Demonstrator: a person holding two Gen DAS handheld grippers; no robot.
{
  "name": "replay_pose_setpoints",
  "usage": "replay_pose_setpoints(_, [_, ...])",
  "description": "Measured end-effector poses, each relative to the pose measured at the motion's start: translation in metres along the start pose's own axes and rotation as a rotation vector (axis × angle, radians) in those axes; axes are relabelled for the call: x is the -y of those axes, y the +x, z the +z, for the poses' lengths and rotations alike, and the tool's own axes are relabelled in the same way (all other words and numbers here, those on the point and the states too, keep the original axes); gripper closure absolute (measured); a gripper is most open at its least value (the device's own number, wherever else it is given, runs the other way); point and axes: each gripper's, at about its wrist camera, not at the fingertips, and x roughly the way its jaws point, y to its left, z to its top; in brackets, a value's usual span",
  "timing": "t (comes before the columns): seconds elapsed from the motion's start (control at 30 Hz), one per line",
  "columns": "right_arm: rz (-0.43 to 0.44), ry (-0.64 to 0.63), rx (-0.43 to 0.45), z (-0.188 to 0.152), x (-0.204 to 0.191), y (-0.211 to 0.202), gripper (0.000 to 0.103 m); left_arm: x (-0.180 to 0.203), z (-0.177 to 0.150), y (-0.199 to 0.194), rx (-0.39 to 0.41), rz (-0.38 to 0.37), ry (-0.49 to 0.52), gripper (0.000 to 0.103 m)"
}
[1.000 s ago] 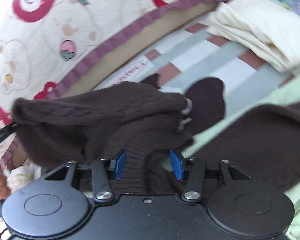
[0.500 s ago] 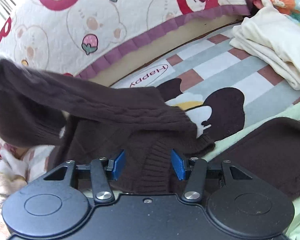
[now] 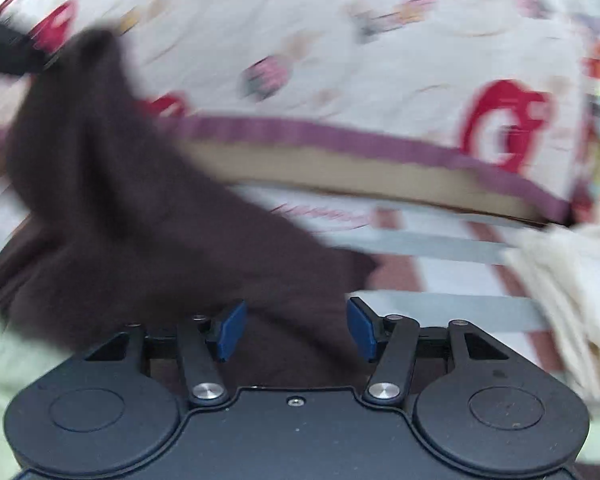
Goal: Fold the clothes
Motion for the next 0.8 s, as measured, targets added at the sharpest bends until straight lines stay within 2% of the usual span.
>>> replay_pose_setpoints(0.07, [-0.027,-0.072,-0.027,0.001,-0.010,0.014,0.030,0.003,0.005,-0.002,0.026,0.009,0.022,0.090])
replay_pose_setpoints(0.1, [-0.070,-0.108,-0.045,0.003,-0.014,0.023,0.031,0.006,0.009,-0.004,0.041,0.008,0.039,0.090])
replay_pose_setpoints(0.13, [-0.108,-0.132,-0.063,0.006,-0.015,0.031,0.039,0.009,0.012,-0.007,0.057,0.006,0.055,0.090])
replay_pose_setpoints(0.17, [-0.123,-0.136,-0.077,0.011,-0.010,0.038,0.092,0.011,0.015,-0.010,0.072,0.000,0.068,0.090])
replay_pose_setpoints(0.2, [-0.126,-0.111,-0.086,0.019,-0.001,0.044,0.090,0.013,0.018,-0.014,0.095,0.006,0.089,0.090])
replay_pose_setpoints(0.3, [-0.143,0.016,-0.034,0.060,0.041,0.047,0.097,0.016,0.028,-0.015,0.139,0.020,0.114,0.090])
replay_pose_setpoints(0.33, [-0.175,0.032,-0.021,0.077,0.056,0.049,0.097,0.013,0.034,-0.010,0.139,0.018,0.100,0.089])
replay_pose_setpoints(0.4, [-0.226,0.089,-0.016,0.112,0.089,0.058,0.097,-0.001,0.051,0.019,0.118,0.038,0.059,0.080])
replay_pose_setpoints(0.43, [-0.237,0.144,-0.039,0.131,0.109,0.071,0.095,-0.010,0.059,0.038,0.115,0.088,0.065,0.069])
replay_pose_setpoints(0.47, [-0.250,0.220,-0.069,0.147,0.130,0.087,0.095,-0.021,0.065,0.060,0.106,0.172,0.083,0.050])
replay_pose_setpoints(0.5, [-0.252,0.282,-0.099,0.155,0.147,0.102,0.094,-0.032,0.070,0.083,0.095,0.264,0.103,0.042])
replay_pose_setpoints(0.53, [-0.247,0.327,-0.125,0.159,0.159,0.115,0.090,-0.050,0.071,0.104,0.039,0.333,0.086,0.039])
replay_pose_setpoints(0.6, [-0.252,0.402,-0.191,0.163,0.179,0.138,0.070,-0.087,0.060,0.120,-0.072,0.345,-0.004,0.039])
replay_pose_setpoints(0.63, [-0.272,0.416,-0.221,0.159,0.181,0.142,0.062,-0.103,0.050,0.117,-0.099,0.324,-0.037,0.039])
replay_pose_setpoints(0.7, [-0.255,0.414,-0.212,0.145,0.176,0.136,0.062,-0.125,0.022,0.098,-0.132,0.275,-0.007,0.039])
replay_pose_setpoints(0.77, [-0.187,0.420,-0.197,0.122,0.164,0.123,0.053,-0.140,0.004,0.092,-0.252,0.297,0.013,0.039])
replay_pose_setpoints(0.8, [-0.157,0.433,-0.204,0.111,0.161,0.117,0.053,-0.147,-0.001,0.090,-0.304,0.280,-0.023,0.039])
